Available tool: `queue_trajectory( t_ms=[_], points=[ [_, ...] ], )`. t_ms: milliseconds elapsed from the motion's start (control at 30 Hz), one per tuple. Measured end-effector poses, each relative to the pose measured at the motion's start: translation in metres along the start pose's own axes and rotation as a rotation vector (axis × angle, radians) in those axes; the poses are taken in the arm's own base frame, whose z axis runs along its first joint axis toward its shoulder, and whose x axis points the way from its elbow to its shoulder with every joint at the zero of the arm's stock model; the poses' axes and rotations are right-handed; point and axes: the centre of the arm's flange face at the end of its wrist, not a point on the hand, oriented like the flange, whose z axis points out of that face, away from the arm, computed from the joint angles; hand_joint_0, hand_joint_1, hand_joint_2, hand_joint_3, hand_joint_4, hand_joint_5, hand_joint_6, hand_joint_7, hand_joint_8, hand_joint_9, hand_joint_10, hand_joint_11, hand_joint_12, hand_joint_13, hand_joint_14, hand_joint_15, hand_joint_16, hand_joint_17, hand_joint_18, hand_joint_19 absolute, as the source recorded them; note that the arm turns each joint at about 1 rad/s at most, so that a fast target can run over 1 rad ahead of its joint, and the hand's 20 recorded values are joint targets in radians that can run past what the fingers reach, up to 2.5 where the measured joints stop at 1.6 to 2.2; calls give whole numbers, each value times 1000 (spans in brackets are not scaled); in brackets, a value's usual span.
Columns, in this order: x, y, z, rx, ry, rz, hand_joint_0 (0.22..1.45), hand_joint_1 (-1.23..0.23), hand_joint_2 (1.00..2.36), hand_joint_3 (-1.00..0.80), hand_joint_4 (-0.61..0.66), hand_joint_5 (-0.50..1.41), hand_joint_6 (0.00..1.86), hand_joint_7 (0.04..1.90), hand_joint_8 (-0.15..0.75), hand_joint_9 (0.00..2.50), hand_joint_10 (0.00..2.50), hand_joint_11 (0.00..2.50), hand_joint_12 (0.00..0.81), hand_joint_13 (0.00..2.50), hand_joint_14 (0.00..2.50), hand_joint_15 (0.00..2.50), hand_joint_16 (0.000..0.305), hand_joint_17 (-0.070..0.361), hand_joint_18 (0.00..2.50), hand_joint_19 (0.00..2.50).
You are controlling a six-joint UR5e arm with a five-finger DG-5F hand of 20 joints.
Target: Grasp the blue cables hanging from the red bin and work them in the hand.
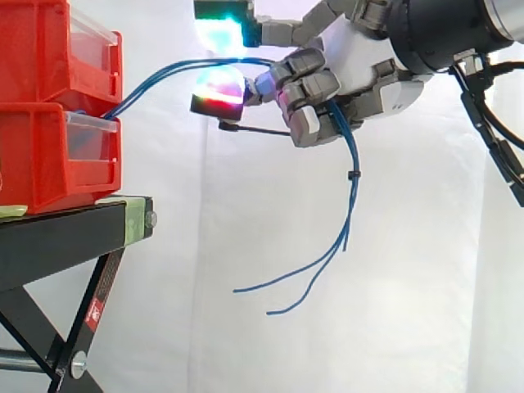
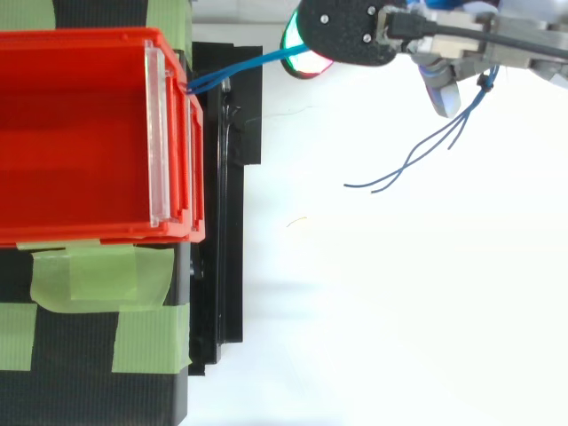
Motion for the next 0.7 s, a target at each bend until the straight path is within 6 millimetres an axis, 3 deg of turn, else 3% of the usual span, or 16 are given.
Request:
queue_trajectory(
  t_ms=[167,333,567,700],
  points=[
    [2,3,0,-4,2,3,934,-684,1009,-773,250,130,708,1119,511,782,2500,2500,522,833,2500,1889,60,134,1199,1374],
    [3,3,-1,-4,4,4,963,-708,1015,-589,220,7,1009,1013,511,782,2500,2500,522,833,2500,1889,60,134,1199,1374],
    [3,3,-1,-5,5,6,956,-699,1021,-311,183,-44,1156,968,511,782,2500,2500,522,833,2500,1889,60,134,1199,1374],
    [3,3,-1,-5,5,6,978,-694,1020,-340,180,-63,1168,947,511,782,2500,2500,522,833,2500,1889,60,134,1199,1374]
  ],
)
